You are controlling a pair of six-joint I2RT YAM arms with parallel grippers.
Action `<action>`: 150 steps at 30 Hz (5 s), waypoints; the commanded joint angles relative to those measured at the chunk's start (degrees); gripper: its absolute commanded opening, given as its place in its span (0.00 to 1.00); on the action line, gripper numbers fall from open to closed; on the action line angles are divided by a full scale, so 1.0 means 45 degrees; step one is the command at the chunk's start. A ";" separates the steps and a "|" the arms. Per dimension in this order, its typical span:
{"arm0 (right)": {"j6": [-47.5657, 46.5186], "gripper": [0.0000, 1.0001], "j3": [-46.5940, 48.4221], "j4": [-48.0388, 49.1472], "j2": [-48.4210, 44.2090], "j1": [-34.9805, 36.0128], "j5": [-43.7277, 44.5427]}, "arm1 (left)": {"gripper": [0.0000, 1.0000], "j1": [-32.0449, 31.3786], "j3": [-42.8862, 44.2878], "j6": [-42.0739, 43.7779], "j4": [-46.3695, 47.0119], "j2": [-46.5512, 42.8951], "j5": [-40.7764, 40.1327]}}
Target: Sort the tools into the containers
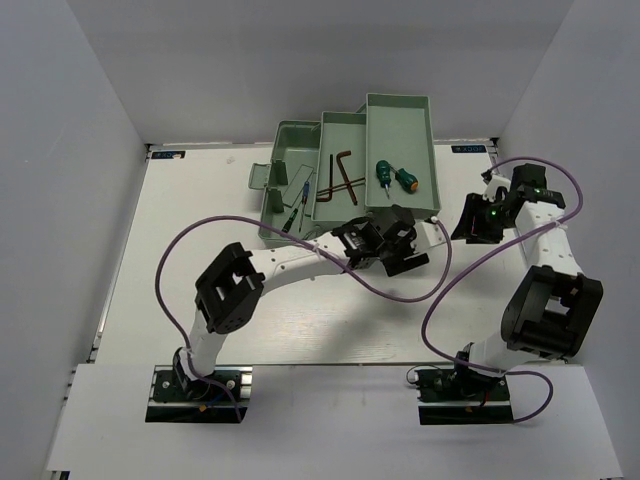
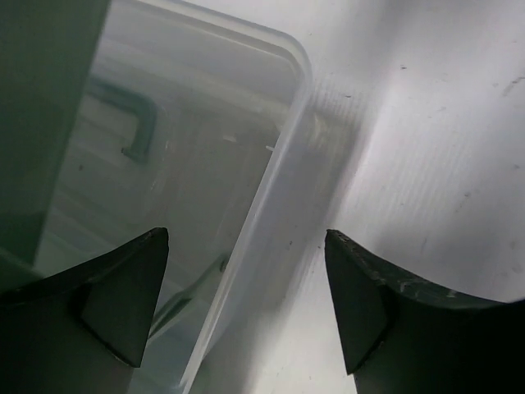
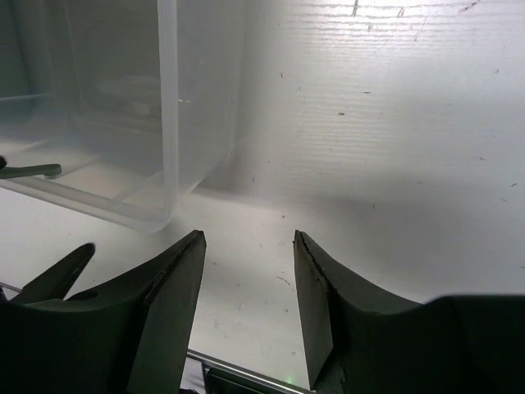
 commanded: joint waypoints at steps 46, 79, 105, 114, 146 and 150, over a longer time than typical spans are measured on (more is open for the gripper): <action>0.1753 0.24 0.1915 0.1993 0.5279 0.0669 -0.2469 | 0.00 0.0155 0.2883 -0.2230 0.1240 -0.1261 -0.1086; 0.6732 0.24 0.2503 0.8946 0.9420 0.3346 -1.1122 | 0.67 0.0155 0.3061 -0.3697 -0.0184 -0.1827 -0.0735; 0.6911 0.22 0.2737 0.9573 0.9421 0.3444 -1.1025 | 0.79 0.4392 -0.6757 -1.6661 -0.7761 -1.2786 -0.9311; 0.6539 0.22 0.3147 0.9083 0.9187 0.3444 -1.0829 | 0.80 0.6208 -0.9748 -1.8169 -0.9072 -1.2550 -0.7573; 0.4429 0.22 0.4963 0.7462 0.8913 0.3444 -1.1122 | 0.80 1.1052 -1.2155 -1.4400 -0.1106 -0.9252 -0.1302; 0.3883 0.22 0.5158 0.7287 0.8485 0.3463 -1.1181 | 0.80 1.1521 -1.1708 -1.4128 -0.0812 -0.8646 -0.0892</action>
